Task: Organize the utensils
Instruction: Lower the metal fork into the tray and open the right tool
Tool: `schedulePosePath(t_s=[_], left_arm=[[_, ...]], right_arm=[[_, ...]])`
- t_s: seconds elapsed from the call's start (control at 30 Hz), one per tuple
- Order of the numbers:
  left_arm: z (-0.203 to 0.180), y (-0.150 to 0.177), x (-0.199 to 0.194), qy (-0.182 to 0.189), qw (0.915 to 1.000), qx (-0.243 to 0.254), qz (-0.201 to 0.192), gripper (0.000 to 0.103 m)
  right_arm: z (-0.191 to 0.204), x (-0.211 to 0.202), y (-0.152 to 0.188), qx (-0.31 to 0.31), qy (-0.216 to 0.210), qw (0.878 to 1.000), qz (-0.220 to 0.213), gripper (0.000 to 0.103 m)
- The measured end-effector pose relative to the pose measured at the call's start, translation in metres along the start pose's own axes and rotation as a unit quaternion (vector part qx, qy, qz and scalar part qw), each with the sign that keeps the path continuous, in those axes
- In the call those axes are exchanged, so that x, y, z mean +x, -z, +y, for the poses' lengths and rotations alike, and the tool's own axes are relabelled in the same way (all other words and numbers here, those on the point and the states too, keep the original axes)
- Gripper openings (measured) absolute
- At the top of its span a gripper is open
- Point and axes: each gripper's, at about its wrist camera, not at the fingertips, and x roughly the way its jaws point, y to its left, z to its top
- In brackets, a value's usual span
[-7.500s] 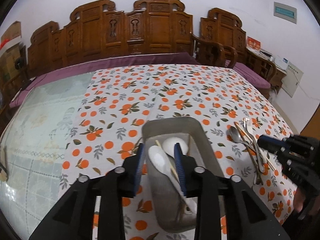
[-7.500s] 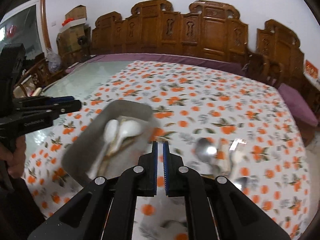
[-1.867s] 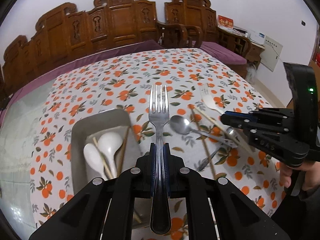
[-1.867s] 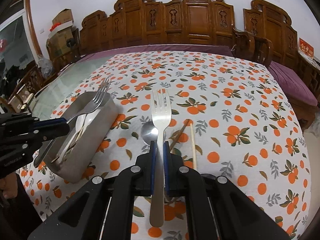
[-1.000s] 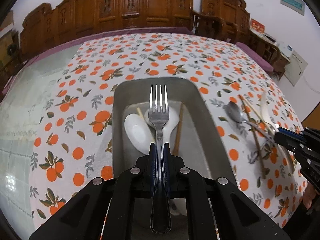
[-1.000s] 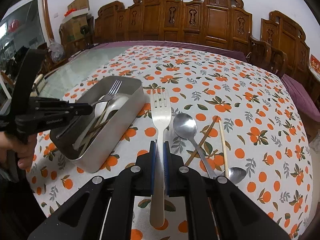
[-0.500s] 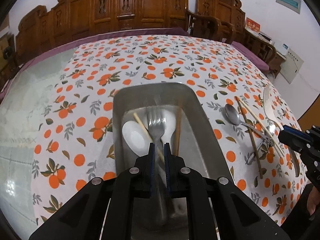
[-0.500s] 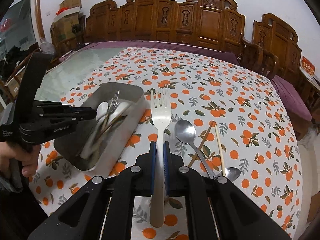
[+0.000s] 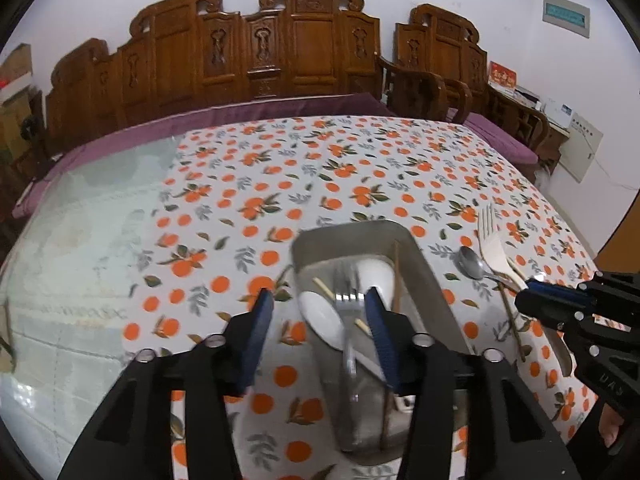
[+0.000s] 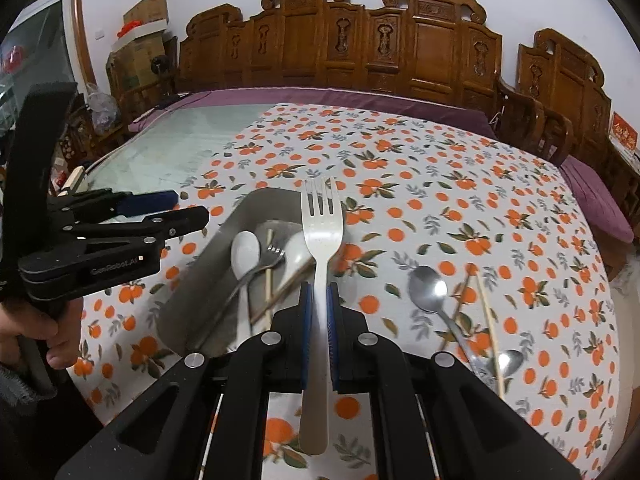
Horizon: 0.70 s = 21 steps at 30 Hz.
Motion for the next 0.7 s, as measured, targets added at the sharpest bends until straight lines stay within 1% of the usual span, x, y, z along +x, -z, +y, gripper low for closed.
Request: schedulePosePath(t_s=[0.03, 0.07, 0.1, 0.2, 0.23, 0.27, 0.3, 0.57, 0.7], left_arm=[[0.004, -0.001, 0.000, -0.001, 1.0000, -0.002, -0.001, 0.056], [0.007, -0.001, -0.001, -0.003, 1.0000, -0.003, -0.001, 0.063], [0.010, -0.001, 0.000, -0.008, 1.0000, -0.004, -0.001, 0.065], [0.020, -0.002, 0.001, -0.018, 0.9998, -0.010, 0.001, 0.067], [0.023, -0.002, 0.001, -0.018, 0.9997, -0.014, 0.003, 0.070], [0.027, -0.002, 0.001, -0.016, 0.9997, -0.018, 0.002, 0.077], [0.029, -0.002, 0.000, -0.014, 0.9997, -0.021, -0.001, 0.080], [0.044, -0.003, -0.004, -0.022, 0.9989, -0.039, -0.014, 0.088], [0.048, -0.004, -0.003, -0.029, 0.9984, -0.045, -0.016, 0.089]], right_arm=[[0.002, 0.005, -0.001, 0.002, -0.002, 1.000, 0.003, 0.009], [0.004, 0.008, -0.002, 0.003, -0.003, 1.000, 0.005, 0.009], [0.006, 0.013, -0.003, 0.005, -0.004, 1.000, 0.007, 0.009], [0.012, 0.025, -0.005, 0.012, -0.011, 1.000, 0.013, 0.009], [0.013, 0.028, -0.006, 0.014, -0.013, 1.000, 0.015, 0.009], [0.015, 0.033, -0.007, 0.017, -0.015, 1.000, 0.017, 0.009], [0.016, 0.036, -0.007, 0.019, -0.017, 1.000, 0.018, 0.009], [0.029, 0.067, -0.013, 0.013, -0.014, 0.999, 0.038, 0.009], [0.033, 0.078, -0.010, 0.011, -0.013, 0.999, 0.046, 0.009]])
